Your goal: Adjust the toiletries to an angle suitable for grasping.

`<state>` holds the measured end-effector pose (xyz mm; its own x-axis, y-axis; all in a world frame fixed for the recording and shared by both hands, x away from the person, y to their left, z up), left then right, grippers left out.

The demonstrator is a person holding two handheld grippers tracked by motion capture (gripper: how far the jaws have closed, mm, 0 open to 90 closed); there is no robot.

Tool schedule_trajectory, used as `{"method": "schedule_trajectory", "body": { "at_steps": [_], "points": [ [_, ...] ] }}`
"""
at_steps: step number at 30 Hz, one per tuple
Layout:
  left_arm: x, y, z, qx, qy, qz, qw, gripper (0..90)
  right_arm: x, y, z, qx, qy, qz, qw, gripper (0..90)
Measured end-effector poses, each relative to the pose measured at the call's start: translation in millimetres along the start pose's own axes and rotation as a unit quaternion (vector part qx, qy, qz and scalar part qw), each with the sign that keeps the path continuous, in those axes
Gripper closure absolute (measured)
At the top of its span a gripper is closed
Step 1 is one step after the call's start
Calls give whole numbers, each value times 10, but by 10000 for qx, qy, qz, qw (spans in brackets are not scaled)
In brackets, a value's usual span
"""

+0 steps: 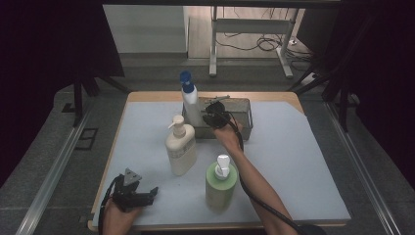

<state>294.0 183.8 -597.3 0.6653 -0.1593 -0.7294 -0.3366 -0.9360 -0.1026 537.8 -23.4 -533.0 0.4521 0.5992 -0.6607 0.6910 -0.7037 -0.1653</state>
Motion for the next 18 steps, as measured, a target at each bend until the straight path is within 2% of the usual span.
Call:
{"method": "schedule_trajectory", "body": {
  "at_steps": [14, 18],
  "points": [
    [0, 2, 0, -9, -2, 3, 10000, 106, 35, -60, -12, -9, -37, -86, 10000, 893],
    [0, 2, 0, -8, -4, 4, 10000, 106, 55, -103, -6, -12, -68, -183, 9998, 892]
  ]
}}
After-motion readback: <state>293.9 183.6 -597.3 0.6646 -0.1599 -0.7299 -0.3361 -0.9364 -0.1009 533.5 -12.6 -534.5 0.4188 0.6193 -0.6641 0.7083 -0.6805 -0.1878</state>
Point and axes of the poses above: each handheld gripper's, and its own axes: x roughly forward along the jaws, z roughly out of its underside, y roughly to its right, the point moved 10 cm from there along x, roughly forward along the jaws, and after that the axes turned 10 degrees about -z, right-handed, at the moved point
